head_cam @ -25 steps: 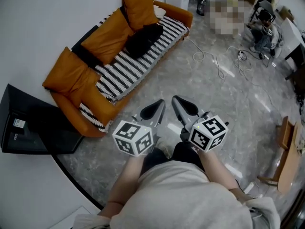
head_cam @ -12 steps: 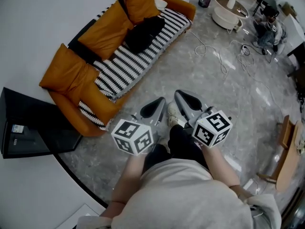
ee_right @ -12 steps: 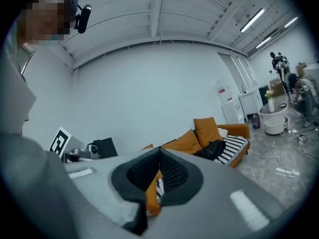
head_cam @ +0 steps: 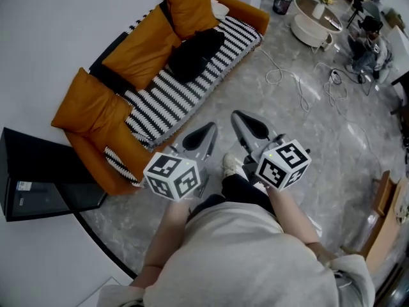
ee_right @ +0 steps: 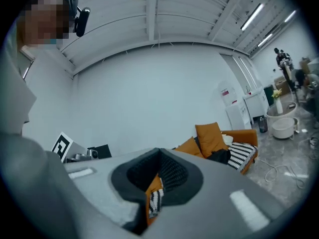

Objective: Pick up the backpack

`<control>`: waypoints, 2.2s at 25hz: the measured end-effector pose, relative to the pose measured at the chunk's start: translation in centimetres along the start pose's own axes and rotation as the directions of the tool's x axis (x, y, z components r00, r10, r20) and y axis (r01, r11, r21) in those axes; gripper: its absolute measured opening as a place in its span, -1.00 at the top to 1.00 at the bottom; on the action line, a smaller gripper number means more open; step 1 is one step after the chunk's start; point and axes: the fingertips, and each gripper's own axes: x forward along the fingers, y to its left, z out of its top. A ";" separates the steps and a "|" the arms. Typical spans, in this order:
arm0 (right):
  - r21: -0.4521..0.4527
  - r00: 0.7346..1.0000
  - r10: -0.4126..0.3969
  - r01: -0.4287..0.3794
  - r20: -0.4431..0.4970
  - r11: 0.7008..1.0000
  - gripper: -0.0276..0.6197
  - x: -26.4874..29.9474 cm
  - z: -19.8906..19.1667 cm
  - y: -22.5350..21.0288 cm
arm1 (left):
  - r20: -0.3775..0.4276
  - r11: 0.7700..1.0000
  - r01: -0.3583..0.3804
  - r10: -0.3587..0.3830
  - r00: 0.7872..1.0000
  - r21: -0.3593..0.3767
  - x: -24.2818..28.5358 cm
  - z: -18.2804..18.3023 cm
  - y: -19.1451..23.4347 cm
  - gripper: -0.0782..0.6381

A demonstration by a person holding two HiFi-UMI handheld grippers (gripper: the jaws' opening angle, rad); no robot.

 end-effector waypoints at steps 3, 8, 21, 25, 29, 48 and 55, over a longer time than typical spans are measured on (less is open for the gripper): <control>-0.054 0.998 0.016 -0.012 0.062 0.998 0.91 1.7 3.5 -2.2 | -0.012 0.999 -0.030 0.031 0.999 0.043 3.4 1.7 1.4 0.78; -0.149 0.995 0.094 -0.086 0.043 0.985 0.91 5.0 6.0 -5.0 | 0.016 0.995 -0.067 0.066 0.998 0.067 8.2 4.7 4.2 0.78; -0.092 0.992 0.119 -0.123 -0.050 0.988 0.91 10.1 5.6 -12.9 | -0.022 0.996 -0.090 0.091 0.996 0.021 16.4 5.8 8.1 0.78; -0.046 0.992 0.111 -0.114 -0.062 0.992 0.91 11.7 5.2 -14.5 | -0.041 0.995 -0.100 0.101 0.994 0.023 17.7 6.0 10.1 0.78; -0.035 0.988 0.125 -0.129 -0.085 0.991 0.91 13.8 5.0 -15.2 | -0.058 0.994 -0.108 0.109 0.992 0.017 18.9 6.4 12.6 0.78; -0.003 0.996 0.051 -0.051 -0.077 0.999 0.91 32.1 9.0 -22.7 | -0.104 0.997 -0.074 0.074 0.992 0.008 27.3 15.3 30.0 0.78; 0.000 0.996 0.018 -0.018 -0.089 1.000 0.91 37.8 9.4 -25.0 | -0.117 0.999 -0.050 0.050 0.992 0.002 29.3 17.6 34.8 0.78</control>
